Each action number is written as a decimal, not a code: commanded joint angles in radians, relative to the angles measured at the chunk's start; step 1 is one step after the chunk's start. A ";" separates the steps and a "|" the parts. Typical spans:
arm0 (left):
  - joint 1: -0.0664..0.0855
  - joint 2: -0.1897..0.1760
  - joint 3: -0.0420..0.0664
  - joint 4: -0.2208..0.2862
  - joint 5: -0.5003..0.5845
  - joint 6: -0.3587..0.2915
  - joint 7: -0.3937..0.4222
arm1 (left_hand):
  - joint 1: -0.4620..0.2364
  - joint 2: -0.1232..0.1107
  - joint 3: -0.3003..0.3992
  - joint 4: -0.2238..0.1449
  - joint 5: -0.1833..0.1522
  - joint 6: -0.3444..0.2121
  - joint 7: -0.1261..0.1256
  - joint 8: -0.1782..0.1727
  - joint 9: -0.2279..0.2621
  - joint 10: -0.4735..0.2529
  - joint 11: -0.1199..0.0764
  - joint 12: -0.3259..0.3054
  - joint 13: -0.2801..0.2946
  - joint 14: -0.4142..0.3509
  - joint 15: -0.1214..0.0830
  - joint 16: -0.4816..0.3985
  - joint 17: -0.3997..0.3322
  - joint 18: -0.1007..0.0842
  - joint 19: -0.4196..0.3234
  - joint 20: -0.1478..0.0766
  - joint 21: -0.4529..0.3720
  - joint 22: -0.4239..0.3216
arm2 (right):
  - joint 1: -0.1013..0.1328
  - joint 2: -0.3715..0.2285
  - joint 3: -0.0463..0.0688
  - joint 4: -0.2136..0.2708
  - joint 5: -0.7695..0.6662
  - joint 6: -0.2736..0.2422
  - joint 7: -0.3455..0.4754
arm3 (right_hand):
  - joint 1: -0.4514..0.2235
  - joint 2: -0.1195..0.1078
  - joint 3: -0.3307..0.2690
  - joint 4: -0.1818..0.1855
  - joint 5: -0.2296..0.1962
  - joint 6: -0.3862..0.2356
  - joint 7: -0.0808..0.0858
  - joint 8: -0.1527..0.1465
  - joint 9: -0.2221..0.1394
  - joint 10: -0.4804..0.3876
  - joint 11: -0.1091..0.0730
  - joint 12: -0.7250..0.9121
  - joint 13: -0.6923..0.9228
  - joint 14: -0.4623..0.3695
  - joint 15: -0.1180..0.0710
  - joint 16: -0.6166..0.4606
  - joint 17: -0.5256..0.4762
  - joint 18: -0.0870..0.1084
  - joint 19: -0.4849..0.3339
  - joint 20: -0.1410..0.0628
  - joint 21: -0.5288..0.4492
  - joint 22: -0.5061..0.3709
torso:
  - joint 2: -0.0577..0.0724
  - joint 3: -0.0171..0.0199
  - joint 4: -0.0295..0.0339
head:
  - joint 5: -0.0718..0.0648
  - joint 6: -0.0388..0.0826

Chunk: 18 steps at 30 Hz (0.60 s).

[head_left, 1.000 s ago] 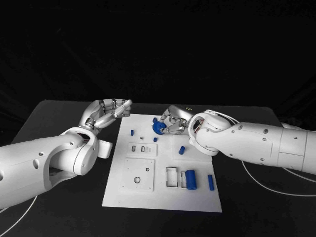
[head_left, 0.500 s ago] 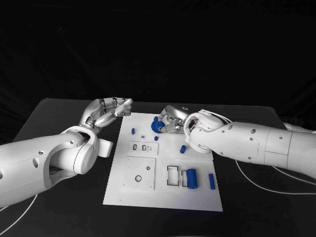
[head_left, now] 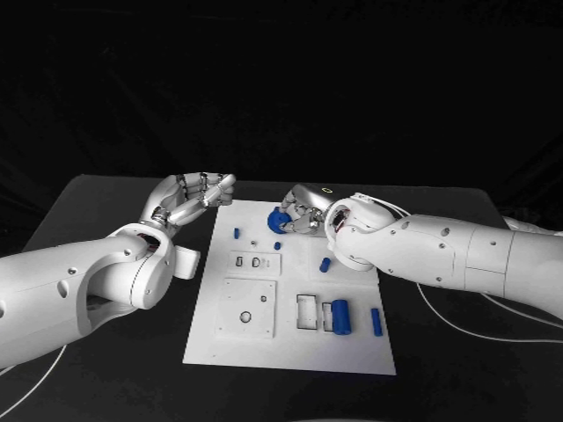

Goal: Assemble the parts on the task board

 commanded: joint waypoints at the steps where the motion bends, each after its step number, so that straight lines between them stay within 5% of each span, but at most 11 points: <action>1: 0.001 0.002 0.001 0.001 -0.003 0.006 0.010 | 0.001 0.013 0.002 -0.002 -0.003 -0.007 0.029 0.006 0.001 -0.005 0.000 -0.002 0.002 -0.005 0.002 -0.006 0.002 0.015 -0.008 0.000 -0.004 -0.001 | -0.001 0.006 0.001 -0.006 -0.024 -0.003 0.007 | 0.001 0.009 0.006 0.000 -0.003 0.036 -0.029 -0.004 -0.001 0.105 0.008 0.003 0.263 0.104 0.010 0.004 0.263 -0.007 0.105 0.004 0.004 0.263 | 0.000 0.0005 0.0005 | -0.003 0.000; 18: 0.001 0.003 0.001 -0.001 -0.004 0.004 0.012 | 0.001 0.013 0.002 -0.002 -0.003 -0.007 0.029 0.006 0.001 -0.005 0.000 -0.002 0.002 -0.005 0.002 -0.006 0.002 0.015 -0.008 0.000 -0.004 -0.001 | -0.001 0.033 0.001 -0.042 -0.033 0.021 0.001 | -0.002 0.009 0.007 0.001 -0.014 0.033 -0.029 -0.013 -0.006 0.105 0.009 0.003 0.263 0.104 0.012 0.004 0.263 -0.007 0.105 0.006 0.004 0.263 | 0.000 0.0004 0.0001 | -0.006 0.000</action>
